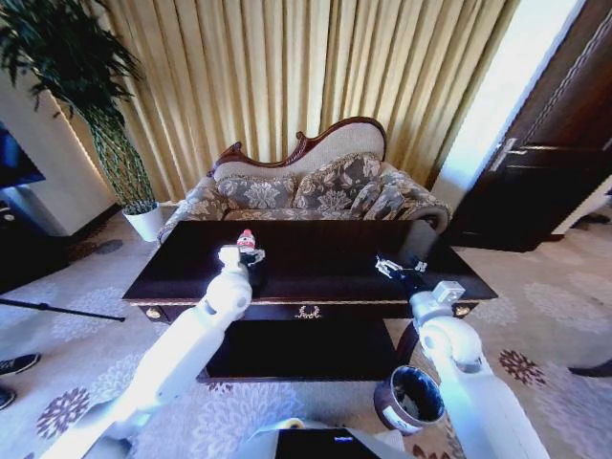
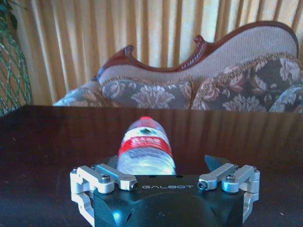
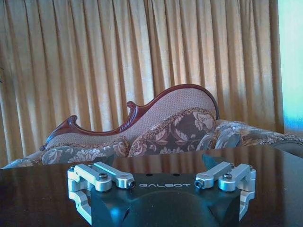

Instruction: Move to the front of the table and place the trash on the table into the trash bin.

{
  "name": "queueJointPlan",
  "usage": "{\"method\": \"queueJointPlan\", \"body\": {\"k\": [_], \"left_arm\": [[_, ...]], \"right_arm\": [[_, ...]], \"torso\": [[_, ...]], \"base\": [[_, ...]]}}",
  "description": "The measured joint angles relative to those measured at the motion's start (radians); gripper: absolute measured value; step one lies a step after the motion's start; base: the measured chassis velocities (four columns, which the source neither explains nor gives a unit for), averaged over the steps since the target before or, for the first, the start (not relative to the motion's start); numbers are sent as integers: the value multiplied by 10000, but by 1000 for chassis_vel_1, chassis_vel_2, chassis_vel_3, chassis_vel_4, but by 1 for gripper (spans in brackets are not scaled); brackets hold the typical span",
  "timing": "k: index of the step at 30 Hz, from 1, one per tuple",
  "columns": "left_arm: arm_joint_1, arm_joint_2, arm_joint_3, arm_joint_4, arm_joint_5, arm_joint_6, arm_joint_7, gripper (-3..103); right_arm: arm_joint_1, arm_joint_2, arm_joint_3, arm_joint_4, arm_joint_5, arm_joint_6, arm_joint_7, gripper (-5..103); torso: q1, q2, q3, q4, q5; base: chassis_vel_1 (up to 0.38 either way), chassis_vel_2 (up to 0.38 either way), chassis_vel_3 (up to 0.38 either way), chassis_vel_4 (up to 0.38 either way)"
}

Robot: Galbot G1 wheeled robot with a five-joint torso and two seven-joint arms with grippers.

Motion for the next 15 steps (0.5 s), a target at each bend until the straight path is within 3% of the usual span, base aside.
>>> {"method": "queueJointPlan", "body": {"k": [5,15], "left_arm": [[-187,-189,223,50,-671,315,-649,100],[-204,-236,295,54,-764,425,-994,103]], "right_arm": [[183,26,-36,-168,7,4,2,100],[231,40,-42,-353,1,7,9,100]], "torso": [[0,0,0,0,1],[-1,1,0,0,0]], "base": [[0,0,0,0],[0,0,0,0]]}}
